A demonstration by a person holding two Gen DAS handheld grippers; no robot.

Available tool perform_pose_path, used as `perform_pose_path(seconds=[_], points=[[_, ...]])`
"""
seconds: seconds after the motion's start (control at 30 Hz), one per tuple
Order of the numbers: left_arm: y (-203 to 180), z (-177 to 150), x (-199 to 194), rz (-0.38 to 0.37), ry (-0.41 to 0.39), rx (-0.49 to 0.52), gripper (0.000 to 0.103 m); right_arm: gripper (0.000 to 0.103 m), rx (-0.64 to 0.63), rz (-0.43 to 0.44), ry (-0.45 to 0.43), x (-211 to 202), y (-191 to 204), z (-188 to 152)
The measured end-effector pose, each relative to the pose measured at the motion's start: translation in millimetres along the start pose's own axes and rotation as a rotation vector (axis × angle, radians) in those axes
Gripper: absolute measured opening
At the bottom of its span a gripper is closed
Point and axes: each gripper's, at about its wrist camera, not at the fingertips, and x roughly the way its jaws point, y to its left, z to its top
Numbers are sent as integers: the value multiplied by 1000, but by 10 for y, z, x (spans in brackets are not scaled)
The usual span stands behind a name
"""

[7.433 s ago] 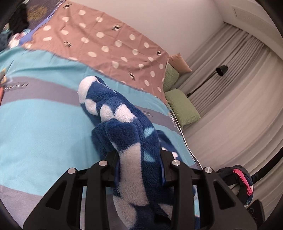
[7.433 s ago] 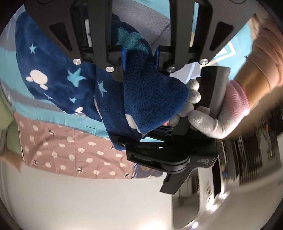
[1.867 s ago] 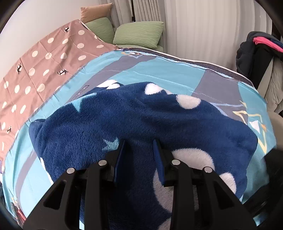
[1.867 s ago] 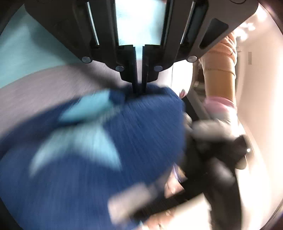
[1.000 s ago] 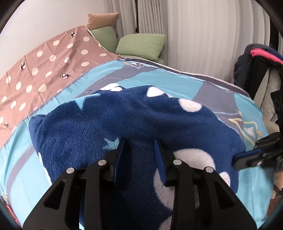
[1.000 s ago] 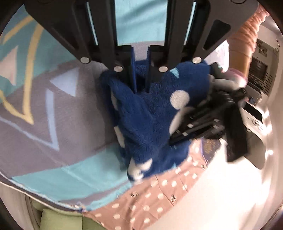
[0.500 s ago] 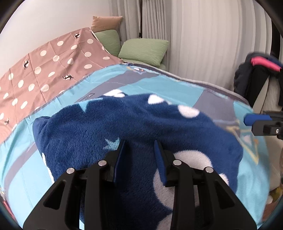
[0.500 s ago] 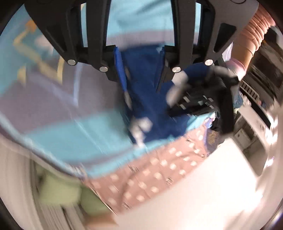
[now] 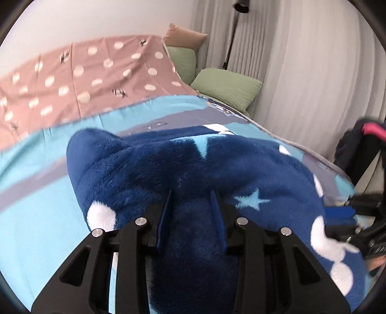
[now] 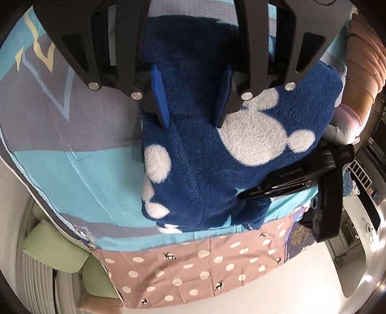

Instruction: Fold small clothes

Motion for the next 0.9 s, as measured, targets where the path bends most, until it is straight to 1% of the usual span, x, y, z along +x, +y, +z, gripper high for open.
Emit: perform_pose_path(seconds=[0.1, 0.17, 0.23, 0.3, 0.33, 0.37, 0.4, 0.47, 0.5, 0.53, 0.57, 0.6, 0.63, 0.7, 0.8, 0.9], points=[[-26, 35, -70, 5, 1, 18, 34, 39, -23, 11, 7, -8, -10, 15], [-32, 96, -167, -9, -11, 19, 34, 39, -22, 23, 14, -68, -31, 32], [51, 180, -288, -36, -42, -9, 34, 38, -14, 30, 33, -180, -36, 158], [158, 262, -366, -28, -84, -35, 34, 39, -49, 10, -10, -288, 15, 366], [205, 308, -360, -26, -93, -47, 34, 40, -84, -10, -40, -332, 71, 518], [284, 365, -326, -28, -91, -68, 34, 42, -102, -16, -50, -330, 111, 629], [327, 388, -264, -28, -75, -78, 34, 42, -113, -1, -49, -288, 156, 775], [418, 400, -29, -2, -20, -67, 34, 42, -105, 58, -23, -108, 198, 1004], [457, 357, 154, 10, 27, -51, 35, 43, -96, 76, 5, 69, 206, 1105], [485, 280, 324, 10, 56, -35, 37, 45, -103, 56, 46, 322, 206, 1155], [518, 224, 386, -1, 49, -45, 37, 47, -114, 19, 86, 517, 205, 1149], [558, 202, 412, -19, 38, -82, 37, 49, -126, -34, 158, 839, 180, 1092], [571, 198, 421, -19, 32, -109, 37, 49, -112, -33, 172, 1091, 119, 1003], [515, 175, 397, -8, 19, -88, 37, 49, -54, -1, 138, 1044, 38, 1002], [529, 171, 383, -19, 20, -88, 37, 49, -82, -16, 114, 1026, 71, 966], [471, 217, 339, 21, 15, -61, 37, 50, -97, -30, 119, 1031, 97, 984]])
